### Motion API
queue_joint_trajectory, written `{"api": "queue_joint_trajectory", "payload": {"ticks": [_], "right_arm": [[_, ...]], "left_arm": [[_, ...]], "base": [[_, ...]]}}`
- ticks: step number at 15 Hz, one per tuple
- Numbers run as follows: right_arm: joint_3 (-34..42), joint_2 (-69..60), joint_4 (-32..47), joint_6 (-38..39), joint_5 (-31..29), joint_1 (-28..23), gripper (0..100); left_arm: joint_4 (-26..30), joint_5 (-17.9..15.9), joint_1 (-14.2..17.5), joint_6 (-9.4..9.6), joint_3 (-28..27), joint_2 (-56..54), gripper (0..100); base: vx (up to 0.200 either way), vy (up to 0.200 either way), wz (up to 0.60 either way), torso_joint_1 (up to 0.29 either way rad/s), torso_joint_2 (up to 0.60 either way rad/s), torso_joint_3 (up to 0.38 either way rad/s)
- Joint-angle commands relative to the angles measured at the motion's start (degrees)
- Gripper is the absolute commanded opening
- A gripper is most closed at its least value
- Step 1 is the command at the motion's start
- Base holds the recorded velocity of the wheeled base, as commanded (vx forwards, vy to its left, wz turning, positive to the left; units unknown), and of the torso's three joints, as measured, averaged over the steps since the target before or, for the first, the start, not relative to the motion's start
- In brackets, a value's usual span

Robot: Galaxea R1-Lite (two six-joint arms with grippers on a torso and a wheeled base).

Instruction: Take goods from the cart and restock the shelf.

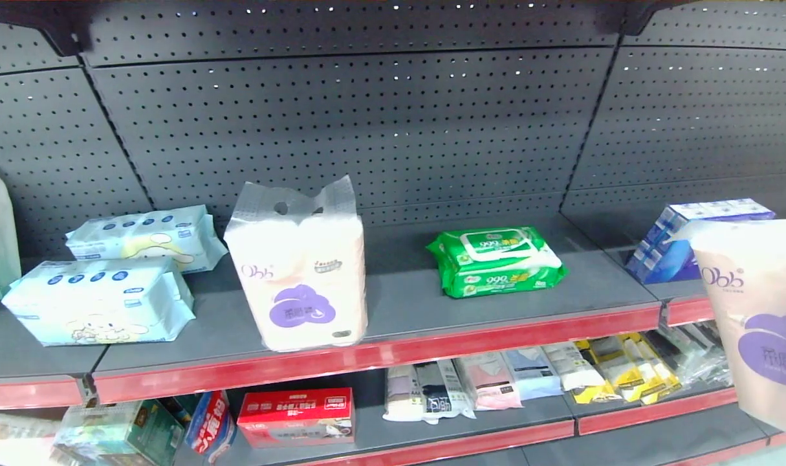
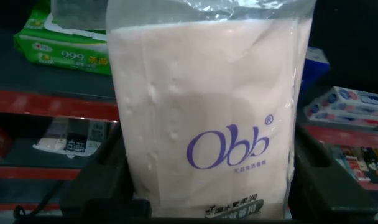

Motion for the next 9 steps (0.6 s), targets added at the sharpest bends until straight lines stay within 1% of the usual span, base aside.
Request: {"api": "queue_joint_trajectory", "payload": {"ticks": [1, 4, 9], "right_arm": [[-0.9, 0.9, 0.1, -0.1, 0.1, 0.2, 0], [-1.3, 1.1, 0.1, -0.1, 0.1, 0.2, 0], [-3.8, 1.2, 0.1, 0.1, 0.4, 0.0, 0]], "left_arm": [[0.8, 0.0, 0.0, 0.01, 0.5, -3.7, 100], [0.9, 0.0, 0.1, 0.01, 0.6, -3.7, 100], [1.0, 0.1, 0.1, 0.01, 1.1, -5.3, 100]], "base": [[0.0, 0.0, 0.6, 0.007, 0.01, 0.002], [0.0, 0.0, 0.6, 0.007, 0.0, 0.002], [0.0, 0.0, 0.0, 0.0, 0.0, 0.0]]}}
